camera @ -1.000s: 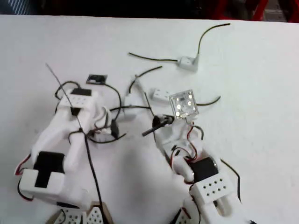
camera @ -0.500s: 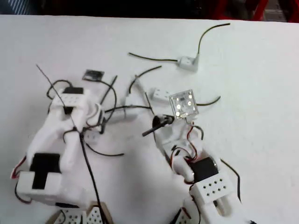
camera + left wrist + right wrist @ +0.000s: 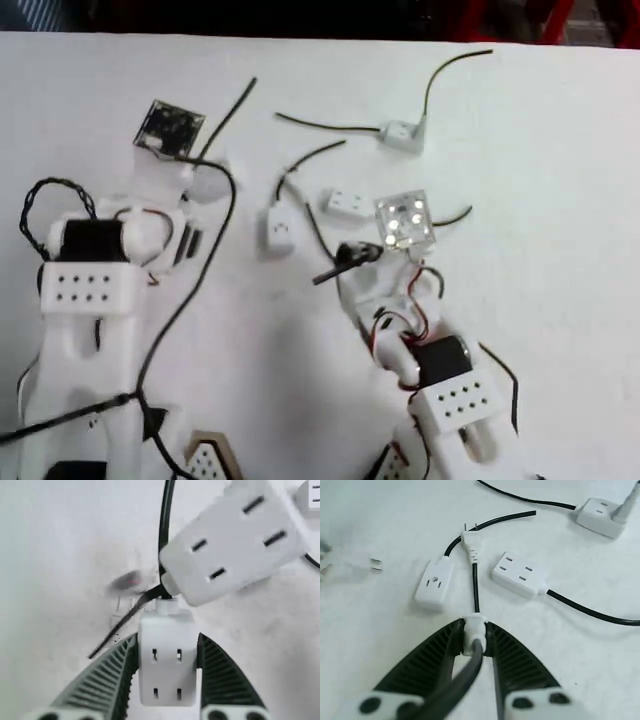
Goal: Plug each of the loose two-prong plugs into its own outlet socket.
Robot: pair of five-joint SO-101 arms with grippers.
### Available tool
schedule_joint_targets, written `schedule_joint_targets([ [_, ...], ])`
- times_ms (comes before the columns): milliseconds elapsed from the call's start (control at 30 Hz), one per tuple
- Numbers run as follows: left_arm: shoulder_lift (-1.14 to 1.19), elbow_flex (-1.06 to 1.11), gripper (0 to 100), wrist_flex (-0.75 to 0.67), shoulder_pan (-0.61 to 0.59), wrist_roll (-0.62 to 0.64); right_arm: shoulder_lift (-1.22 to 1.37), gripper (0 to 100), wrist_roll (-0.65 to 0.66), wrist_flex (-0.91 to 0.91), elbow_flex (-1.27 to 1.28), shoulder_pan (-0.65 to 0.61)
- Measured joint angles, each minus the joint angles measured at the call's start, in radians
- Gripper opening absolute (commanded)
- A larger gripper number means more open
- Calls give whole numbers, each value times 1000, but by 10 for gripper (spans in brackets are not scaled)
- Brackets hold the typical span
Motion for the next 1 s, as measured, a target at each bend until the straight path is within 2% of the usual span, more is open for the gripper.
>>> schedule_joint_targets([
  [167, -6, 0, 31, 0, 20, -43, 0, 17, -51, -46, 0, 74],
  [433, -3, 0, 33, 0, 235, -51, -3, 17, -118, -110, 0, 206],
  [600, 126, 0, 84, -40, 310, -21, -3, 17, -138, -132, 0, 270],
  [800, 321, 0, 83, -84, 399, -17, -3, 17, -157, -133, 0, 295],
  [1000, 328, 75, 86, -124, 534, 32, -3, 17, -157, -133, 0, 296],
])
